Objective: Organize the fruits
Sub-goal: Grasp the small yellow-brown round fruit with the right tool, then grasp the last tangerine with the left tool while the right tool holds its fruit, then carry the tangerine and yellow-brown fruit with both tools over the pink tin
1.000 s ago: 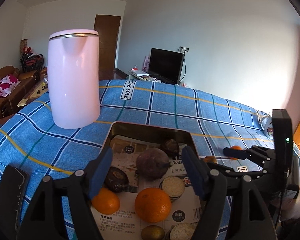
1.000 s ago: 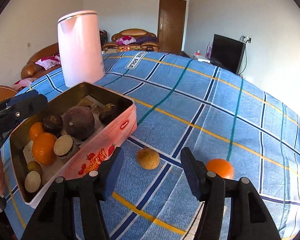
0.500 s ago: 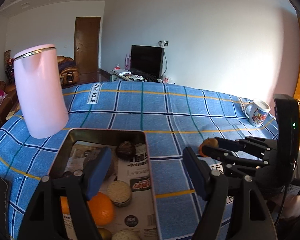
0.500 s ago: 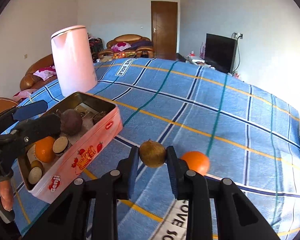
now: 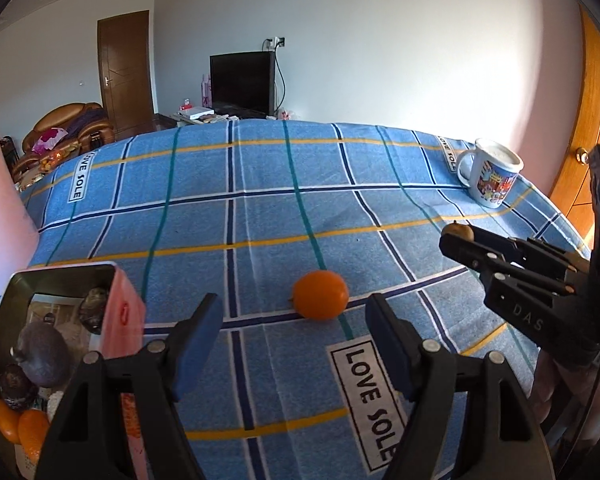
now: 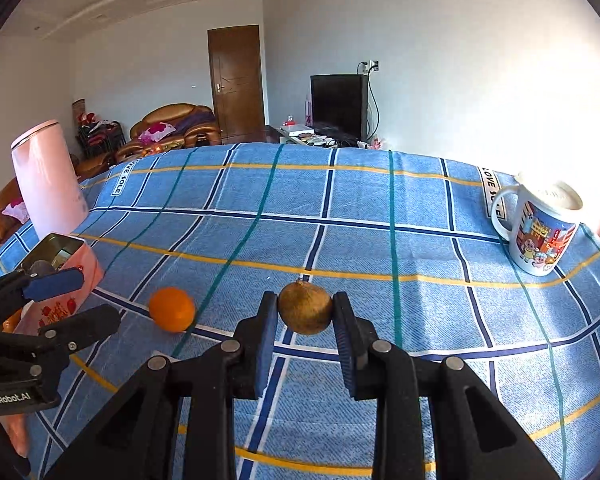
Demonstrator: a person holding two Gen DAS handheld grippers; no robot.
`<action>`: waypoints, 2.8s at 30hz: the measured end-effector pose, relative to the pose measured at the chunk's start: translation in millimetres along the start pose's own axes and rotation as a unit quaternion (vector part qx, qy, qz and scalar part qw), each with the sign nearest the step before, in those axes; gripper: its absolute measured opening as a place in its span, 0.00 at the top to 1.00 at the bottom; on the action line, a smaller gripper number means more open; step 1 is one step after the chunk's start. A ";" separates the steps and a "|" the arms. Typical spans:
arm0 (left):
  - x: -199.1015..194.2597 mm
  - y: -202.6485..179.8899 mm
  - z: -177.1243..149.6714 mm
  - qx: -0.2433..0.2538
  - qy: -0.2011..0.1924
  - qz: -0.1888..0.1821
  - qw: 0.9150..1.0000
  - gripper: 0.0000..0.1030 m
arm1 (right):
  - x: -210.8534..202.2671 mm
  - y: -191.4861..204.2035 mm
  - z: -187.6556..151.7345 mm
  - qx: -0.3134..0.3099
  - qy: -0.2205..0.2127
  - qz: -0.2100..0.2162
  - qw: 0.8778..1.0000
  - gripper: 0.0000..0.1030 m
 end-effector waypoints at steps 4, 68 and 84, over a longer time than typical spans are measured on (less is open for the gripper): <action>15.2 -7.8 -0.7 0.010 0.016 0.008 1.000 0.26 | -2.5 -5.5 1.3 0.010 -0.005 0.009 1.000 0.71; -17.4 -11.6 8.8 0.019 -0.095 0.011 0.995 0.56 | -63.5 -3.8 7.8 0.008 -0.152 -0.005 0.988 0.71; -50.9 -13.5 -8.9 0.034 -0.118 0.011 0.992 0.56 | -82.5 8.7 1.5 -0.001 -0.172 0.013 0.985 0.71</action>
Point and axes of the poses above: each gripper's, at about its wrist camera, not at the fingertips, and x roughly the way its jaws point, y to its left, z to its top, the point moved 7 cm from there along x, roughly the way its jaws point, and after that the axes turned 14 degrees about -z, right-handed, at the moved point
